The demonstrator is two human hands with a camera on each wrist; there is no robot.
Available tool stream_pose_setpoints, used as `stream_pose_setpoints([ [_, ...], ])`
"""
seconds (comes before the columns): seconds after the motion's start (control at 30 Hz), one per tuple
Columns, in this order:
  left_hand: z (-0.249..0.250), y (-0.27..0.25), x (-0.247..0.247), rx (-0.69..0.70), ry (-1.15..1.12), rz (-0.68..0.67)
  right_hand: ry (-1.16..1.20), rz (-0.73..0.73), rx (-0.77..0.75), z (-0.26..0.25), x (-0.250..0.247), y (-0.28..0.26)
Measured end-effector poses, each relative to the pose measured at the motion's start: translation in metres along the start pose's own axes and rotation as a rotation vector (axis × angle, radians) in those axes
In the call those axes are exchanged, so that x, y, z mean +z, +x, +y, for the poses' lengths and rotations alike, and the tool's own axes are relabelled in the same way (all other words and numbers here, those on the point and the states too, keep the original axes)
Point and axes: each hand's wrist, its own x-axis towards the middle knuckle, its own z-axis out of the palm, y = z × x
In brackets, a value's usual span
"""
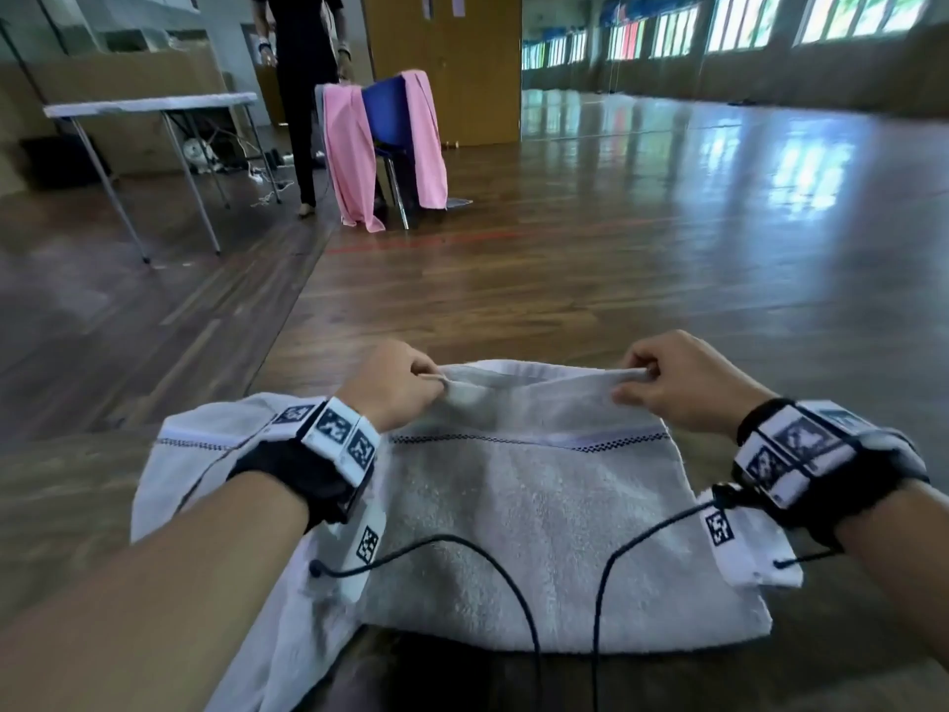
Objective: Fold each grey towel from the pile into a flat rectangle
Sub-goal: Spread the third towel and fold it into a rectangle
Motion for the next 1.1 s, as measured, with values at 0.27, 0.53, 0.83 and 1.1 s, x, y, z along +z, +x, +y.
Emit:
stream_pose_setpoints([
  [0.27, 0.050, -0.087, -0.044, -0.189, 0.383, -0.620, 0.259, 0.089, -0.097, -0.054, -0.030, -0.103],
  [0.53, 0.094, -0.144, -0.024, 0.189, -0.082, -0.122, 0.299, 0.152, -0.326, -0.081, -0.017, -0.155],
  [0.83, 0.128, -0.139, 0.014, 0.240, -0.282, -0.242, 0.306, 0.262, -0.345, -0.060, -0.037, -0.167],
  [1.1, 0.138, -0.115, 0.028, 0.250, -0.436, -0.253, 0.430, 0.272, -0.279, -0.044, -0.034, -0.134],
])
